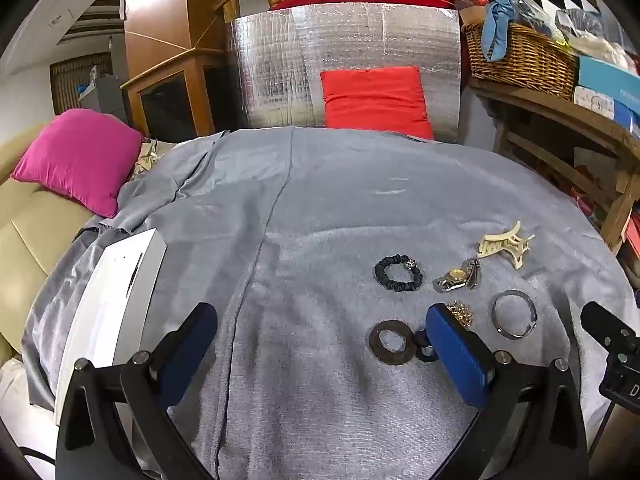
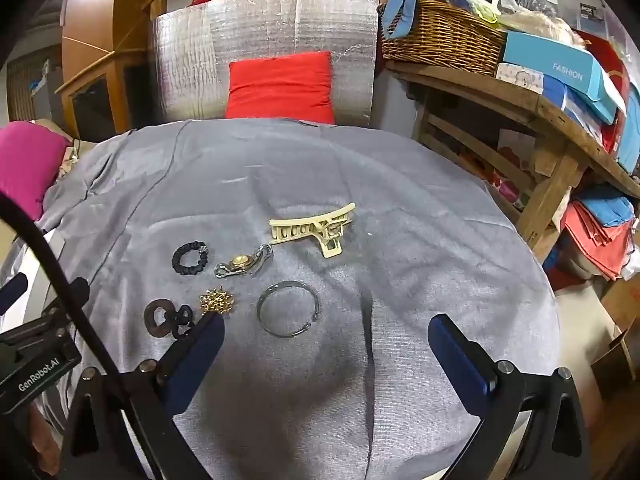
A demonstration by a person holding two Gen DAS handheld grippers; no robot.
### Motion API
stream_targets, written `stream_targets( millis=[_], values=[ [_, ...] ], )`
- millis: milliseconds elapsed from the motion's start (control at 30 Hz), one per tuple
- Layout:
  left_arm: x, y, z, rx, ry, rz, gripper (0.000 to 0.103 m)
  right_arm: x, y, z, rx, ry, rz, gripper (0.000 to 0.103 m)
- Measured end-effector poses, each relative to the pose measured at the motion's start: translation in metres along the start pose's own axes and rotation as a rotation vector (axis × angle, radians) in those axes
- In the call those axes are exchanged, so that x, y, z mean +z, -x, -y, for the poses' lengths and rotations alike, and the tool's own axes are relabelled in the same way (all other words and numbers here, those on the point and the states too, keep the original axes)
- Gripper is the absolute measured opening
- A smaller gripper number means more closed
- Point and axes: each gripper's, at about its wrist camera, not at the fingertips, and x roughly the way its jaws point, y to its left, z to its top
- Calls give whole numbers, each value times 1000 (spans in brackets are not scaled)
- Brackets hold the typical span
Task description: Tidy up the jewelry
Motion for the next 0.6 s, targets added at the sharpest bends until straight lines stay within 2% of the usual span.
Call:
stream_targets(
  millis=[400,600],
  values=[
    [-8,-9,-8,4,18,-10,103,-1,-2,-2,-10,11,2,103],
    [-10,-9,-7,2,16,12,103,-2,-2,-1,-14,6,5,103]
  ],
)
